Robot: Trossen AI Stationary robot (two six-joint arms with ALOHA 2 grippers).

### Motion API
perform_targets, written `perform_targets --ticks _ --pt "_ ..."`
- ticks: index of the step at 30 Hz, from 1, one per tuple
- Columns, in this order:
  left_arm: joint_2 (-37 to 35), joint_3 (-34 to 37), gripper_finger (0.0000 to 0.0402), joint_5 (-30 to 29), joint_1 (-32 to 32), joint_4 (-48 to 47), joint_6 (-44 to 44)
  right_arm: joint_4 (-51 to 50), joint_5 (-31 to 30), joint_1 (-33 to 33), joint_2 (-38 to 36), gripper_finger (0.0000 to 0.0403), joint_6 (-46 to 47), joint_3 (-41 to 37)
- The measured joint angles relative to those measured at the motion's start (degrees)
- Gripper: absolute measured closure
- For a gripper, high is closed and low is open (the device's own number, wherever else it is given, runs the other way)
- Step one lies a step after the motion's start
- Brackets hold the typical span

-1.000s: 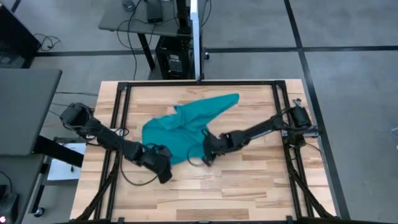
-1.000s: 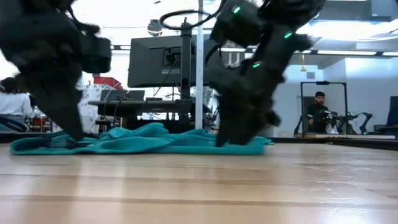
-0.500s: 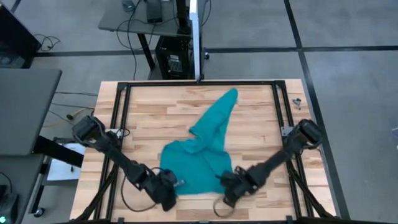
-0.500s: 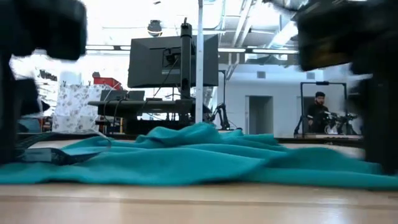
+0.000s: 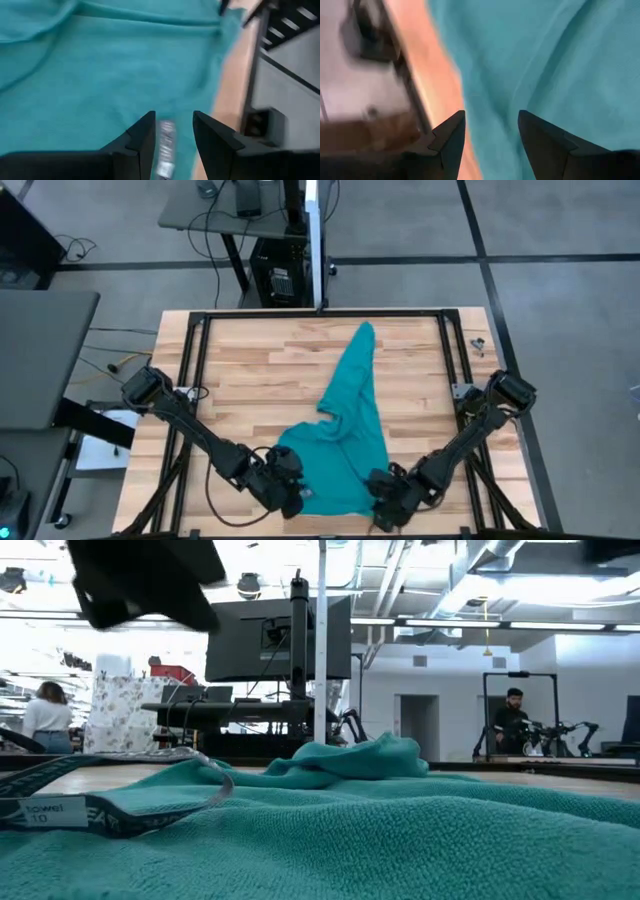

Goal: Roll towel
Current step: Fold the blue towel in half

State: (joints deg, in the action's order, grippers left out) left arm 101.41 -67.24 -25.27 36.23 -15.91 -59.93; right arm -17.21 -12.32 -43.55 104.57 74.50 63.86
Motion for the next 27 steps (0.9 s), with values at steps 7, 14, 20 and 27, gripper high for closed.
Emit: perform_targets --ticks 7,14,20,27 --pt "2.9 3.6 0.0288 1.1 -0.4 6.7 -4.3 6.0 -1.7 -0.5 4.5 0.0225 11.0 0.0" --pt "12.0 1.9 0.0288 9.5 2.9 16.0 -10.2 10.1 -2.5 -4.4 7.3 0.0225 10.9 0.2" --pt "11.1 -1.1 0.0288 12.1 3.4 15.3 -10.5 8.3 -2.2 -6.4 2.7 0.0225 0.9 0.1" --pt "1.4 -4.7 0.0288 10.8 -2.9 4.0 3.0 3.0 -2.7 -1.7 -1.8 0.0225 -7.4 0.1"
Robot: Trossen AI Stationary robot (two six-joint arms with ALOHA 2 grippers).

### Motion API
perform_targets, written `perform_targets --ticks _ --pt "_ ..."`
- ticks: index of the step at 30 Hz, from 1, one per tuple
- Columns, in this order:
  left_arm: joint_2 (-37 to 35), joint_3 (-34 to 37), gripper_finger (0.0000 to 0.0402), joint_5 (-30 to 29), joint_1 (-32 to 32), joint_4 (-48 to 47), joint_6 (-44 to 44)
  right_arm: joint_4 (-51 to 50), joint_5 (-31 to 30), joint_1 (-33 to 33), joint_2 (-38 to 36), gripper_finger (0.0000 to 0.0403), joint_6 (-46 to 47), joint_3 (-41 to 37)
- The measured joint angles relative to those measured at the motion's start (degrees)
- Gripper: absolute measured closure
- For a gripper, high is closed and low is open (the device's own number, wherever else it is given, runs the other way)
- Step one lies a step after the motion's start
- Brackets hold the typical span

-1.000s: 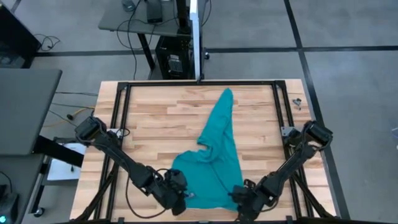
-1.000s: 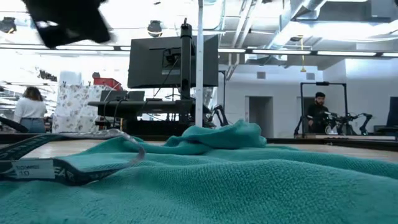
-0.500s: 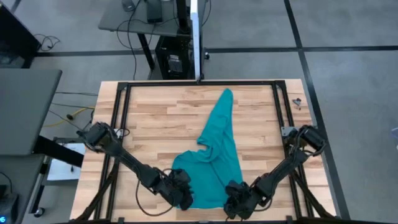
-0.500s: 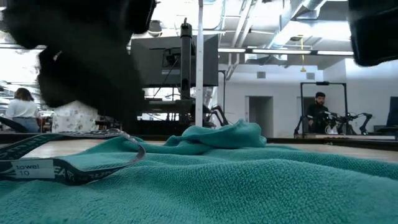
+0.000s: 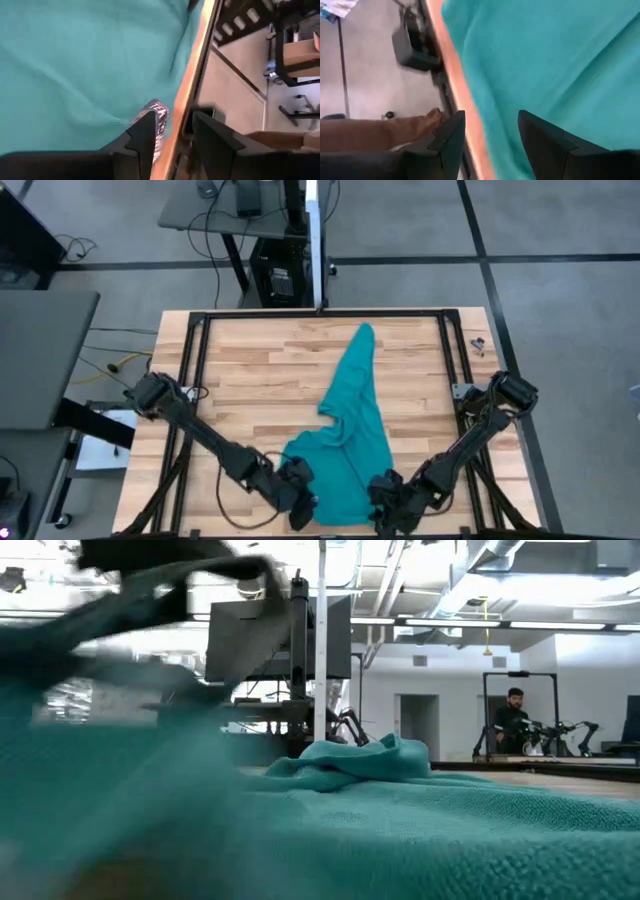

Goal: Roll towel
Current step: Fold the blue towel in half

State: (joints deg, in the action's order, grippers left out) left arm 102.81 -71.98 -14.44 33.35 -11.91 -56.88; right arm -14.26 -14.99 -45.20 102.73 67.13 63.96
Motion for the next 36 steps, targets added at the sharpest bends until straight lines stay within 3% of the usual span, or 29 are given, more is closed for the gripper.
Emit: perform_targets --ticks 4,10,16,22,28,36 --pt "-4.9 -0.5 0.0288 -3.9 -6.7 -10.6 9.2 -5.5 0.0 3.5 -1.4 0.0225 -1.8 0.0" --pt "-6.4 -0.4 0.0273 -0.9 -17.3 -20.9 23.9 -13.0 -0.4 6.9 -3.1 0.0225 -4.0 0.0" --pt "-2.0 -0.3 0.0223 0.9 -25.1 -19.0 38.8 -16.9 -1.6 9.6 -3.1 0.0225 -2.6 0.0" --pt "4.1 -0.2 0.0186 4.2 -30.7 -16.2 48.0 -17.6 -1.7 13.2 -3.1 0.0225 -0.5 0.0" --pt "6.9 -0.3 0.0182 11.4 -33.4 -11.7 49.6 -18.1 -1.7 14.3 -3.1 0.0225 1.9 0.0" --pt "6.9 -0.3 0.0197 9.9 -35.0 -8.0 54.5 -17.9 -1.7 15.8 -3.1 0.0225 2.0 0.0"
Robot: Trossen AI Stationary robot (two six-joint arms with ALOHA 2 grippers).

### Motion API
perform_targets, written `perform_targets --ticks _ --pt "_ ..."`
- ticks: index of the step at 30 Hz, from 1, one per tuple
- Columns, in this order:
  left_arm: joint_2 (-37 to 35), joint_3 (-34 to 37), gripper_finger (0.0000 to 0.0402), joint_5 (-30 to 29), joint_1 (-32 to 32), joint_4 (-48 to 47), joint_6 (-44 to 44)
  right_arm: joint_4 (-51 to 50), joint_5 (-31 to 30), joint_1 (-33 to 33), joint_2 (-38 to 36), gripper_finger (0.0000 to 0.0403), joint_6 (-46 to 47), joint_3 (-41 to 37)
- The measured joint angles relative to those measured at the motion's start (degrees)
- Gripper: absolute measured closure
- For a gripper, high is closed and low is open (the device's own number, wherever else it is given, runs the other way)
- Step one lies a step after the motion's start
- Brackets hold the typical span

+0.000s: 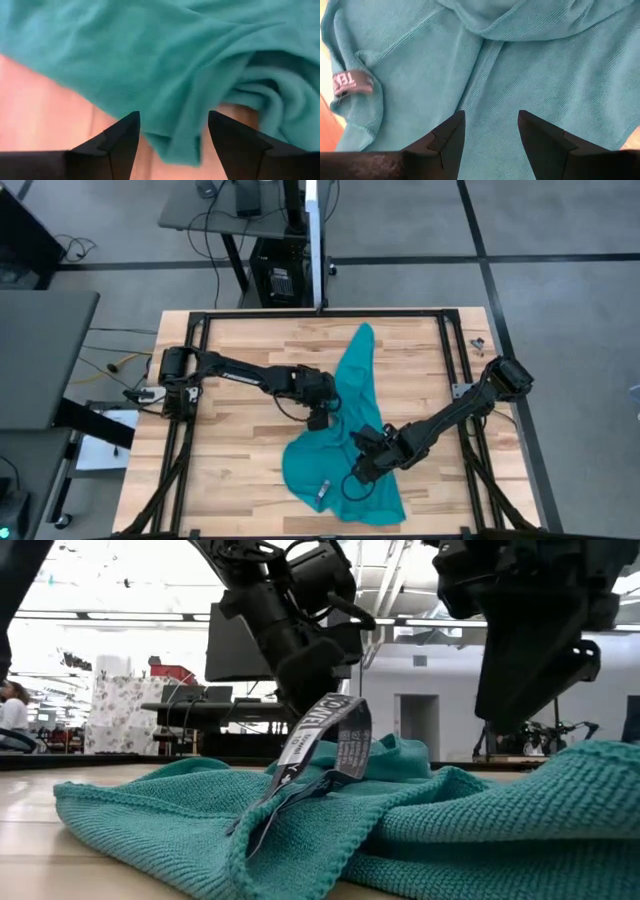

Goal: Roll towel
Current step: Fold the blue towel in half

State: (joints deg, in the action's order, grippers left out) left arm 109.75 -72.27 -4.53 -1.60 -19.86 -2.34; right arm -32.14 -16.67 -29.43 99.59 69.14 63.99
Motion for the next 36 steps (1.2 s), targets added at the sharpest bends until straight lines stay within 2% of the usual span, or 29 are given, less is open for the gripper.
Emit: perform_targets --ticks 3,7,13,20,27,32,36 --pt "0.7 0.0 0.0249 0.3 -1.2 -1.9 0.7 0.0 0.0 0.1 0.0 0.0225 0.0 0.0" --pt "1.1 0.1 0.0329 4.9 -2.2 -2.5 0.7 -0.2 0.0 0.0 0.0 0.0225 0.0 0.0" --pt "1.0 0.0 0.0395 5.9 -2.0 -3.2 3.2 -0.5 0.0 0.0 0.0 0.0225 0.6 0.0" --pt "0.6 0.0 0.0401 4.1 -2.4 -8.5 7.4 -0.6 0.0 -0.3 0.0 0.0225 1.7 0.0" --pt "-5.7 0.0 0.0402 -7.4 -5.3 -21.5 11.3 -1.1 0.0 -1.2 0.0 0.0225 7.9 0.0" --pt "-12.3 0.0 0.0402 -15.1 -11.1 -24.1 16.3 -0.9 0.0 -2.0 0.0 0.0225 13.5 0.0" --pt "-15.6 0.0 0.0402 -16.3 -17.8 -24.9 20.8 0.5 0.0 -3.0 0.0 0.0225 16.1 -0.7"
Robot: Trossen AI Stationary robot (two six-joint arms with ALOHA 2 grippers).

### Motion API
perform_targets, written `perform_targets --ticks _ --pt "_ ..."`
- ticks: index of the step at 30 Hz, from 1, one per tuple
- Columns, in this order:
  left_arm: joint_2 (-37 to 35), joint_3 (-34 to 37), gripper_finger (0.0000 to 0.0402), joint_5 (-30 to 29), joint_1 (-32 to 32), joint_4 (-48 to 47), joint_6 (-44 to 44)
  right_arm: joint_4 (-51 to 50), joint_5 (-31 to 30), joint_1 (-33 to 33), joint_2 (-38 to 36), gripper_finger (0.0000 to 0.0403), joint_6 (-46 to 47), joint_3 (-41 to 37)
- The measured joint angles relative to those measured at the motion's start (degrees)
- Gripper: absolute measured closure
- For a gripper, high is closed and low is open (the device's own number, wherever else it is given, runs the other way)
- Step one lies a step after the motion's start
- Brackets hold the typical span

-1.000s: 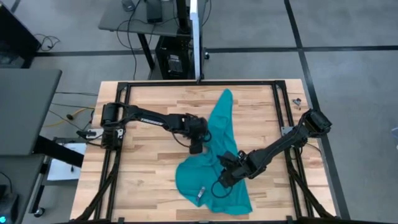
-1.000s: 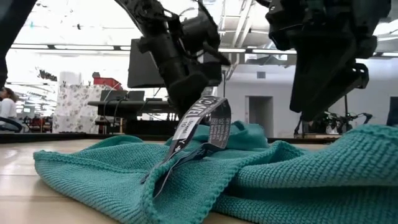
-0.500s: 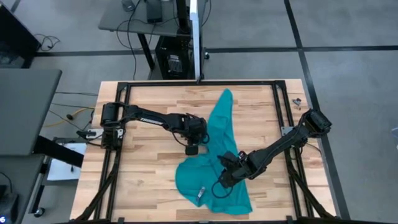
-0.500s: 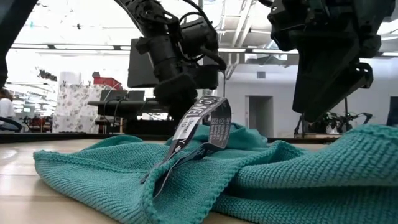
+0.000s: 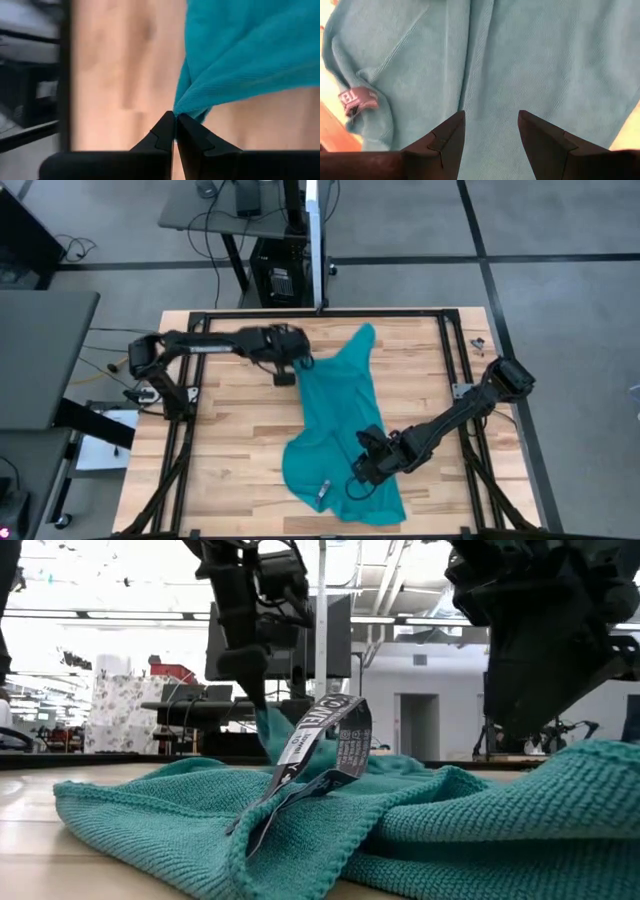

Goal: Roll towel
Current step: Fold the blue towel in half

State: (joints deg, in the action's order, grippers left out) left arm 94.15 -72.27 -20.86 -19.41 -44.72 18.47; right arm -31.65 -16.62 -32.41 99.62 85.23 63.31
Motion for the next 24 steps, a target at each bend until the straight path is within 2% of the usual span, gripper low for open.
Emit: perform_targets --ticks 8,12,14,18,20,22,24 --pt "-0.8 0.0 0.0402 -0.1 -12.6 -2.0 4.9 4.5 0.0 -2.2 0.0 0.0225 6.3 -3.3" --pt "-0.8 0.0 0.0401 0.2 -15.7 -1.3 3.4 4.4 0.0 -2.5 0.0 0.0225 5.9 -3.4" --pt "-0.8 0.0 0.0396 3.0 -16.0 -2.2 2.9 4.4 0.1 -2.1 0.0 0.0225 4.6 -3.4" --pt "-0.8 0.0 0.0360 10.6 -15.7 -5.9 2.9 4.3 0.1 -1.0 0.0 0.0225 0.5 -3.4" --pt "-0.8 0.0 0.0335 11.8 -15.1 -7.8 2.9 4.3 0.2 -0.4 0.0 0.0225 -2.2 -3.4" --pt "-0.8 -0.2 0.0309 12.3 -14.5 -10.6 2.1 4.4 0.8 0.1 0.0 0.0225 -6.8 -3.4" --pt "-0.8 -1.0 0.0288 16.8 -13.7 -15.5 0.3 4.8 2.6 0.6 0.0 0.0225 -12.9 -3.4"
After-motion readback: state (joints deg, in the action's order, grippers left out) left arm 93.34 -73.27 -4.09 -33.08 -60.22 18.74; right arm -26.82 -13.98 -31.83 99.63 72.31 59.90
